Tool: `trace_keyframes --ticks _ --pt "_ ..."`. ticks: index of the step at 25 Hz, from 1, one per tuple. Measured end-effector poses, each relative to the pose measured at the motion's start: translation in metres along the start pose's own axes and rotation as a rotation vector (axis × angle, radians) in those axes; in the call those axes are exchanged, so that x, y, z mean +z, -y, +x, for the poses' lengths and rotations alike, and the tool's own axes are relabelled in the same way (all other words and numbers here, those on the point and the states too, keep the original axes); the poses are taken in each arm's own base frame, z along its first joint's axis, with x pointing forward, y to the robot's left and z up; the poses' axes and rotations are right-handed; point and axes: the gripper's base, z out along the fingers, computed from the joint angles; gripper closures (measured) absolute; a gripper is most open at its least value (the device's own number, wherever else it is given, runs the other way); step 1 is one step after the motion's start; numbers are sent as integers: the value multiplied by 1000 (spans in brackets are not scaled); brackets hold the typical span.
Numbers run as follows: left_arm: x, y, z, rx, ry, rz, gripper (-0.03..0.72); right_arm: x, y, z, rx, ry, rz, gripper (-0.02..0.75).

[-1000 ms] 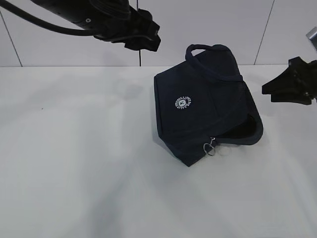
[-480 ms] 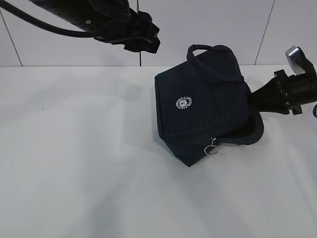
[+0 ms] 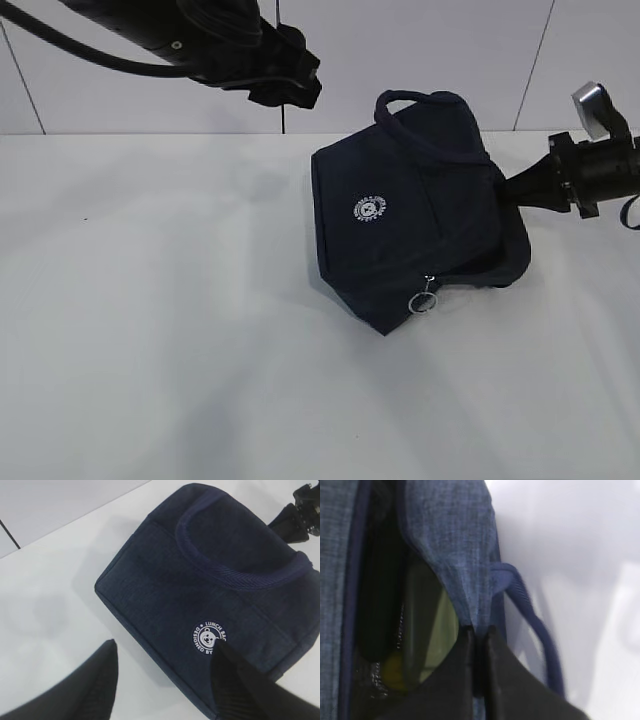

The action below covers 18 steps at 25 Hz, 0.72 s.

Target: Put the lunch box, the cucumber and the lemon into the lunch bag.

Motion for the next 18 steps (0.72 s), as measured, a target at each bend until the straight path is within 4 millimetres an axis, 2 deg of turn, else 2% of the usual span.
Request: trace_keyframes --ticks 5,12,18 --pt "0 0 1 0 -10 1 264 4 -16 -18 -35 13 -11 736" --pt "0 0 2 0 -23 3 264 -7 -39 -47 -31 44 -2 736" --pt "0 0 2 0 -26 3 264 -15 -88 -57 -139 48 3 736"
